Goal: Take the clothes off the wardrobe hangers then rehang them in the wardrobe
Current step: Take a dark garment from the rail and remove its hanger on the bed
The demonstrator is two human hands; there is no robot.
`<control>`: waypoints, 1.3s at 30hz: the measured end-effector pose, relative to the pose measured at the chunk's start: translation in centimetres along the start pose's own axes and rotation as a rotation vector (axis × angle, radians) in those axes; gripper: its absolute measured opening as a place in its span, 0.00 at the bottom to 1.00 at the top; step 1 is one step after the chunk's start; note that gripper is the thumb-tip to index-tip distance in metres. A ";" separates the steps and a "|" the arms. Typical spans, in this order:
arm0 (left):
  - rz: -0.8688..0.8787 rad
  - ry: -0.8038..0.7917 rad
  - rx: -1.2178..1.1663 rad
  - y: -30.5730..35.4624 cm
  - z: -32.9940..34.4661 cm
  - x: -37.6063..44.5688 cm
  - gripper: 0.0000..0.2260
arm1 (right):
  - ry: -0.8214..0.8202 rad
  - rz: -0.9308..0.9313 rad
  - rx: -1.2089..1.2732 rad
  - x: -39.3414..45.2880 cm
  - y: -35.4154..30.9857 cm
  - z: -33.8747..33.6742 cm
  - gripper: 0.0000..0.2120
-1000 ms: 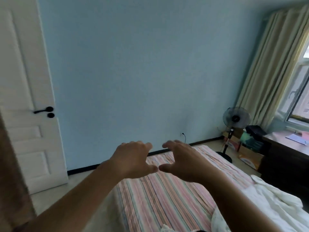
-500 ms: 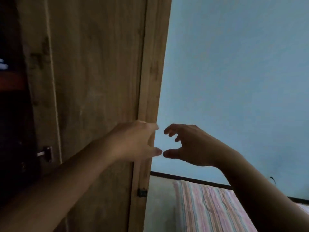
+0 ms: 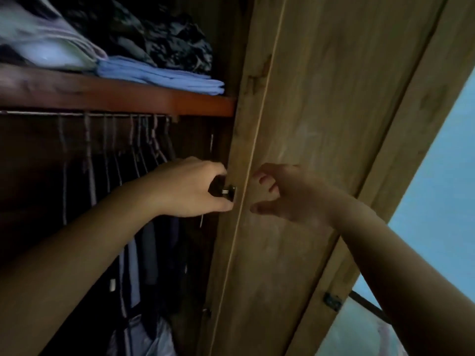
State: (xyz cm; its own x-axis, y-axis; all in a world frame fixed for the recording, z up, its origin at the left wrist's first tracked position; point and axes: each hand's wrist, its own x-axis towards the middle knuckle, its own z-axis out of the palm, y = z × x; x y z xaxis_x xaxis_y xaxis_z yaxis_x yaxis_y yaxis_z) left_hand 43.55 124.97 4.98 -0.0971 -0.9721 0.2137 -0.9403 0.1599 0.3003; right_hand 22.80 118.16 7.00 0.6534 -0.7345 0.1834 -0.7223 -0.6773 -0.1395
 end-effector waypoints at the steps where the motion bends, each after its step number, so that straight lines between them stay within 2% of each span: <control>1: -0.049 -0.001 0.046 -1.1 -0.2 -0.8 0.32 | -0.010 -0.024 0.013 0.8 -0.8 0.6 0.29; 5: -0.208 0.009 0.187 -5.5 -1.1 -4.2 0.35 | -0.034 -0.111 0.086 3.9 -3.9 2.9 0.31; 9: -0.398 -0.038 0.277 -10.1 -2.2 -8.1 0.39 | -0.126 -0.227 0.080 6.7 -7.9 4.6 0.30; 12: -0.489 -0.030 0.315 -12.3 -2.6 -9.9 0.37 | -0.149 -0.273 0.084 8.5 -9.9 5.6 0.32; 17: -0.610 -0.013 0.238 -16.3 -4.1 -13.4 0.30 | -0.205 -0.375 0.114 11.2 -14.5 7.2 0.30; 22: -0.717 -0.021 0.098 -20.1 -4.8 -15.5 0.34 | -0.250 -0.431 0.152 13.6 -18.7 9.6 0.30; 26: -0.767 -0.005 0.081 -22.8 -4.8 -16.3 0.34 | -0.310 -0.399 0.208 16.3 -22.1 12.2 0.32; 29: -0.788 0.012 0.119 -24.4 -4.5 -16.6 0.30 | -0.350 -0.324 0.287 18.4 -24.0 14.6 0.33; 33: -0.801 0.011 0.116 -26.0 -3.9 -17.0 0.27 | -0.365 -0.233 0.330 20.7 -25.4 17.6 0.20; 36: -0.792 0.007 0.093 -26.8 -3.4 -17.2 0.31 | -0.229 -0.192 0.295 22.1 -25.9 18.6 0.24; 39: -0.789 0.018 0.061 -27.1 -3.2 -17.1 0.33 | -0.105 -0.161 0.268 23.1 -26.6 19.1 0.23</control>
State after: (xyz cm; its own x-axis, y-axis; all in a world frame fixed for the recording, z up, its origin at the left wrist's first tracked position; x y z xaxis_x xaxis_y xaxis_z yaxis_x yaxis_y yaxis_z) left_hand 71.71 137.82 -3.86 0.6111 -0.7911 -0.0259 -0.7453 -0.5861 0.3179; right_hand 61.45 118.38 -3.59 0.7843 -0.6078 0.1245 -0.5317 -0.7618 -0.3701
